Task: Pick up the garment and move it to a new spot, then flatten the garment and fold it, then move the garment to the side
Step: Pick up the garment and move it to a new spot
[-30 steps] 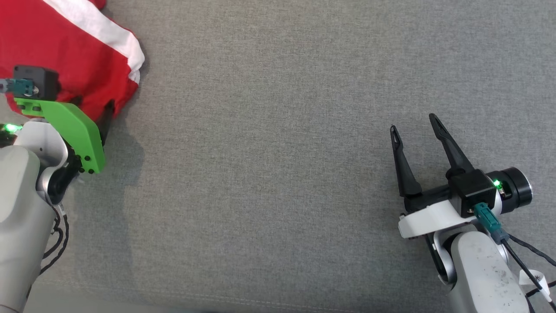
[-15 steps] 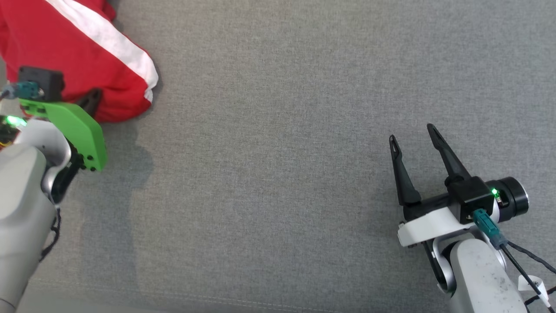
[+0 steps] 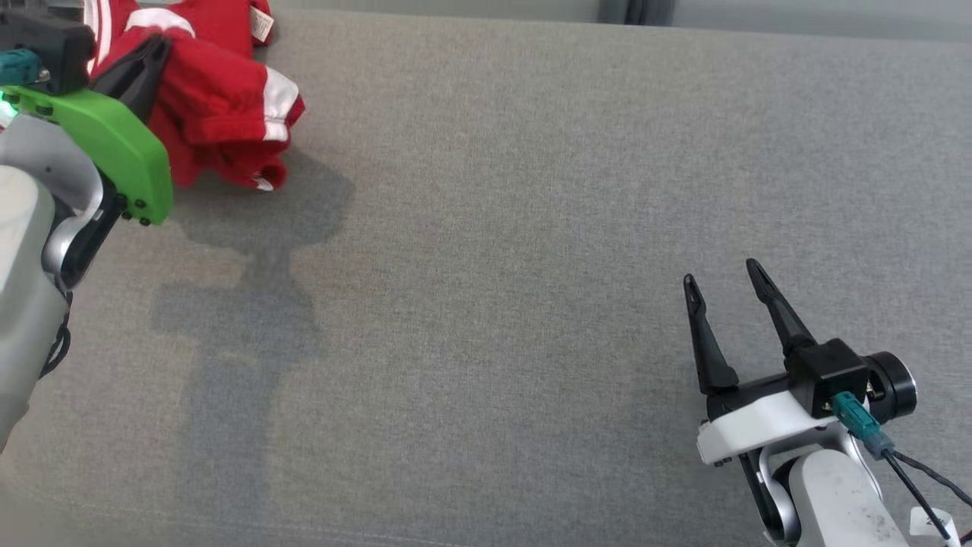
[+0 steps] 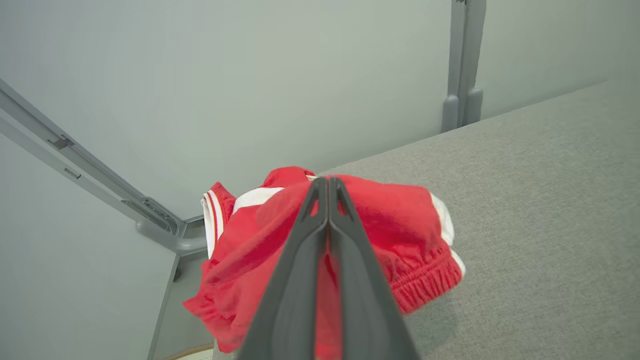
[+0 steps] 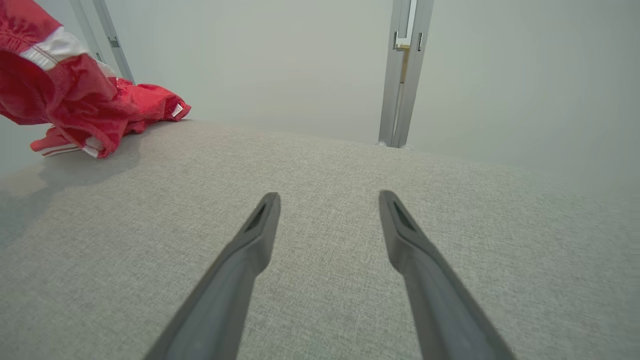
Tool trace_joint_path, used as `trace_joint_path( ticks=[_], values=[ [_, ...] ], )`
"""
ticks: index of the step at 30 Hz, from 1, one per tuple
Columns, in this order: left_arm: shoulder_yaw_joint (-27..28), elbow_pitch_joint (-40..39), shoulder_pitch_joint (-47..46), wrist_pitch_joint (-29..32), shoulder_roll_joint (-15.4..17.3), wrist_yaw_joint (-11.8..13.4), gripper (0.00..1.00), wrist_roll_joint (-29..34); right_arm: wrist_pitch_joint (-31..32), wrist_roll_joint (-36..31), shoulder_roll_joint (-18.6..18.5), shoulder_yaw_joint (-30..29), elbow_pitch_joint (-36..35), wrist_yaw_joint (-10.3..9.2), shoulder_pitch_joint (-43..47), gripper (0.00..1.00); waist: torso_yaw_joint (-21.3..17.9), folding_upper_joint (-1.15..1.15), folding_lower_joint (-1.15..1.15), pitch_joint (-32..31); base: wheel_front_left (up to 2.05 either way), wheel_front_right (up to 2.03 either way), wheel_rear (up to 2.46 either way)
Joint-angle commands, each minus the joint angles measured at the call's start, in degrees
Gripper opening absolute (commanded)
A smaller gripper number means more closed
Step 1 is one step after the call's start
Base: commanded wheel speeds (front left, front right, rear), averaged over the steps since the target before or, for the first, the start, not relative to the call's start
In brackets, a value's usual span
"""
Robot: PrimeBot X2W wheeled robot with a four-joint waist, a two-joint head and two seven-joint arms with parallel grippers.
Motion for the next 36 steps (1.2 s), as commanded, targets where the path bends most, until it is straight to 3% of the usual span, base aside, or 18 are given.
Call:
trace_joint_path(
  ticks=[1, 5, 11, 21, 28, 36],
  values=[
    [-0.60, -1.09, -1.36, -0.40, 0.39, -0.02, 0.00, -0.27, -0.19, 0.46, -0.17, -0.18, 0.27, -0.01, 1.20, 1.00, -0.67, 0.00, 0.00, -3.17, 0.00, 0.00, 0.00],
    [-3.02, -4.68, -3.77, -0.20, 0.02, -0.02, 0.00, -0.19, -0.19, 1.60, -0.17, -0.75, 0.56, -0.02, 2.09, 1.00, -2.22, 0.00, 0.00, -5.69, 0.00, 0.00, 0.00],
    [-7.54, -10.88, -8.10, 0.68, -3.03, -0.03, 0.00, -1.19, -0.19, 3.11, -0.17, -1.91, 0.94, -0.02, 3.54, 1.00, -6.71, 0.00, 0.00, -8.77, 0.00, 0.00, 0.00],
    [-10.63, -15.96, -13.07, -0.97, -13.36, -0.02, 0.00, -9.72, -0.20, 4.11, -0.15, -5.53, 0.76, -0.02, 4.26, 1.00, -15.22, 0.00, 0.00, -8.28, 0.00, 0.00, 0.00],
    [-13.14, -8.33, -6.43, -3.42, -15.48, 0.06, 0.00, -12.20, -0.19, 4.78, -0.15, -6.07, 0.34, -0.02, 2.77, 1.00, -19.40, 0.00, 0.00, -4.94, 0.00, 0.00, 0.00],
    [-13.99, 9.57, 0.93, -9.39, -17.48, 1.65, 0.00, -12.43, -0.19, 5.92, -0.15, -4.42, -0.15, -0.02, 0.32, 1.00, -22.07, 0.00, 0.00, 0.29, 0.00, 0.00, 0.00]
  ],
)
